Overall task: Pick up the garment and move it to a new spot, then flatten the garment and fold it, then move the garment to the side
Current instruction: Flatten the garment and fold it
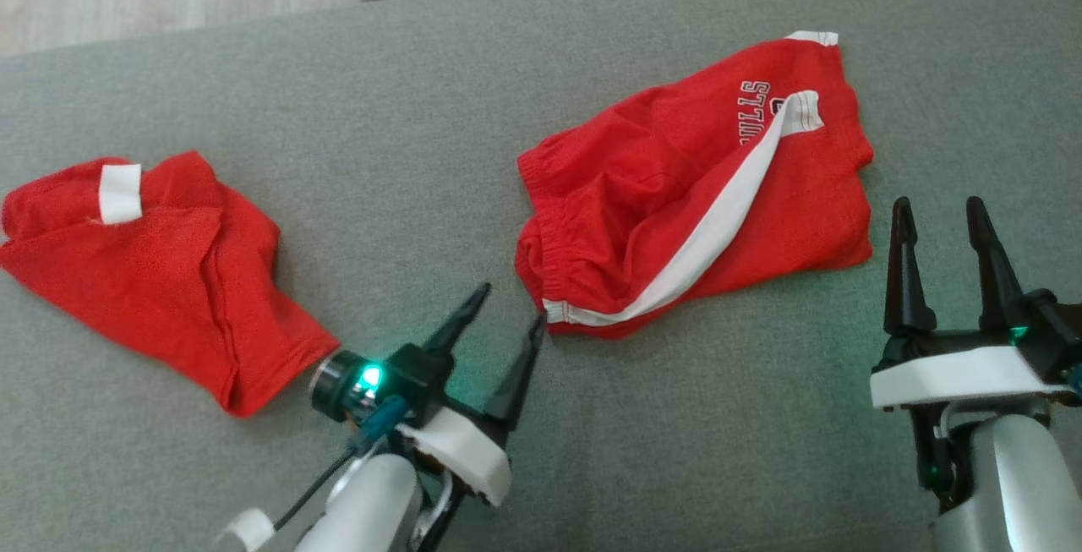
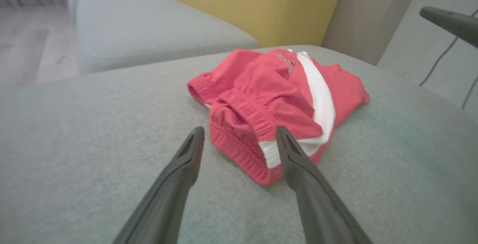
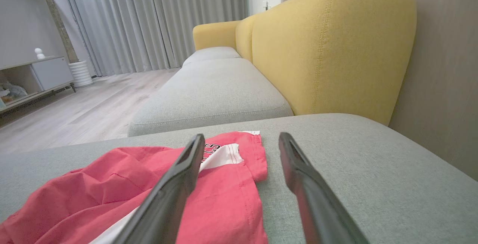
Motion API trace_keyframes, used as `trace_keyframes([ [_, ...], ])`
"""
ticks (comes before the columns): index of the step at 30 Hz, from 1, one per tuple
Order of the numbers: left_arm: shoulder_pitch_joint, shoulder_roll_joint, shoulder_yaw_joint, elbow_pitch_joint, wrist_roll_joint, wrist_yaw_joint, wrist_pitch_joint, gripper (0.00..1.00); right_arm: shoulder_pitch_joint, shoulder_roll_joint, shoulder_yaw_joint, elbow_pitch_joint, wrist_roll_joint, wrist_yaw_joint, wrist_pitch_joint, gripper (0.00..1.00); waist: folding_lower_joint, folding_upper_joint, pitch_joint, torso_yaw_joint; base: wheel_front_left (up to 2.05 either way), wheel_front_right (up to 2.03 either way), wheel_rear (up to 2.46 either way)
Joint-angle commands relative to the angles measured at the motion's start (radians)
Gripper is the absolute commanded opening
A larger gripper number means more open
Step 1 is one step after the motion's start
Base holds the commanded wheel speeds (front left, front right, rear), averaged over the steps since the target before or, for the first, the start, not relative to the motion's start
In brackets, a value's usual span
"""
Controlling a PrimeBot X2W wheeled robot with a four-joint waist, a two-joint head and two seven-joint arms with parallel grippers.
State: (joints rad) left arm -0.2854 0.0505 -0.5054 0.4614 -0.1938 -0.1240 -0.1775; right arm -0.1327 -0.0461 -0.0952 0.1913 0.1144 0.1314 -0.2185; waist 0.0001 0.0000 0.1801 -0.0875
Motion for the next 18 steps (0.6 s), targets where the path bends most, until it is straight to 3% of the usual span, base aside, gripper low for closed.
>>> trace_keyframes([
  [1, -0.045, 0.008, 0.003, -0.014, -0.020, -0.003, 0.012, 1.00, -0.031, -0.004, 0.029, -0.035, 0.008, -0.001, 0.001, 1.00, -0.0001, 0.0000, 0.010, -0.007, 0.00, 0.00, 0.00],
  [14, -0.126, 0.052, -0.175, 0.039, -0.202, -0.006, 0.035, 1.00, -0.050, -0.004, 0.048, -0.018, 0.002, -0.001, -0.003, 1.00, -0.0001, 0.0000, 0.039, -0.040, 0.00, 0.00, 0.00],
  [15, -0.131, 0.056, -0.184, 0.039, -0.213, -0.007, 0.034, 0.40, -0.052, -0.004, 0.047, -0.017, 0.001, -0.001, -0.004, 1.00, -0.0001, 0.0000, 0.041, -0.042, 0.00, 0.00, 0.00],
  [16, -0.136, 0.060, -0.194, 0.037, -0.222, -0.007, 0.030, 0.00, -0.053, -0.004, 0.046, -0.016, 0.000, -0.001, -0.004, 1.00, -0.0001, 0.0000, 0.042, -0.043, 0.00, 0.00, 0.00],
  [18, -0.145, 0.067, -0.204, 0.034, -0.239, -0.007, 0.018, 0.00, -0.056, -0.004, 0.040, -0.014, -0.005, -0.001, -0.003, 1.00, -0.0001, 0.0000, 0.046, -0.043, 0.00, 0.00, 0.00],
])
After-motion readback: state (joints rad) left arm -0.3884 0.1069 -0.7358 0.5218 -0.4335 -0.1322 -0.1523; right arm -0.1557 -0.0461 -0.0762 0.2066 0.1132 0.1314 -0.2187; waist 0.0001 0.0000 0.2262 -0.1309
